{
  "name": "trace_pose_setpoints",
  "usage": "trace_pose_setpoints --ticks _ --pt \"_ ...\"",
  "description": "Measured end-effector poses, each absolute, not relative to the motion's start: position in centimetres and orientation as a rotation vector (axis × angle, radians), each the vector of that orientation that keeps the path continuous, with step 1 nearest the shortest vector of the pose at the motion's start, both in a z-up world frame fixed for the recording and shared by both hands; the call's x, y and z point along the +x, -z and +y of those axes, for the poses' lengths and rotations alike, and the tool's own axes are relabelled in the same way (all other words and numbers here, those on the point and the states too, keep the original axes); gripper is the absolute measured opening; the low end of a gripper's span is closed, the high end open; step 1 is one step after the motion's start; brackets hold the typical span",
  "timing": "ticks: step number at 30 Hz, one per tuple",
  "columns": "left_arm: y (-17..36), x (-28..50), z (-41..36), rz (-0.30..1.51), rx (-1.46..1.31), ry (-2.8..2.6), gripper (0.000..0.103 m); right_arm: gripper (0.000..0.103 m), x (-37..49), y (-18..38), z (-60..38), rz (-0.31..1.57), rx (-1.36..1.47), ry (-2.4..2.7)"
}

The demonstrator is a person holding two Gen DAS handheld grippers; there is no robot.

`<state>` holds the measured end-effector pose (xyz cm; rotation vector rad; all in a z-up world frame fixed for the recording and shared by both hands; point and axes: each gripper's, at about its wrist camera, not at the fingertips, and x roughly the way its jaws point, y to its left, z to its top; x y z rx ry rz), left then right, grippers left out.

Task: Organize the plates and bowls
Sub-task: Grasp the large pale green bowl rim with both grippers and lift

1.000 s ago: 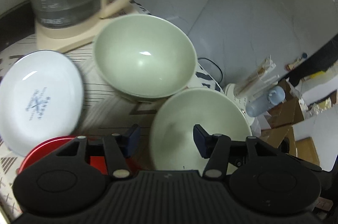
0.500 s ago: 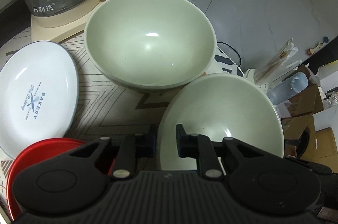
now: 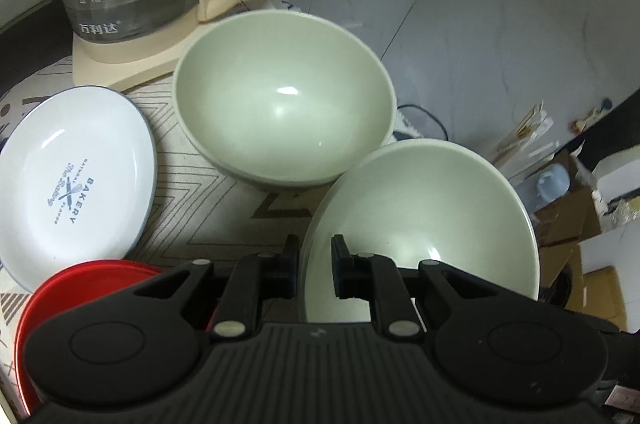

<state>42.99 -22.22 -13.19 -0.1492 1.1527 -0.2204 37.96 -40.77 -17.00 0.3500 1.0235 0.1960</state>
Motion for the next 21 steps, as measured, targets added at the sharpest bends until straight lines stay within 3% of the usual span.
trace_pose_setpoints --ticks 21 --pt "6.5 38.2 -17.7 0.998 -0.294 0.121 0.014 0.016 36.6 10.6 -38.0 0.900 0.320 -0.369"
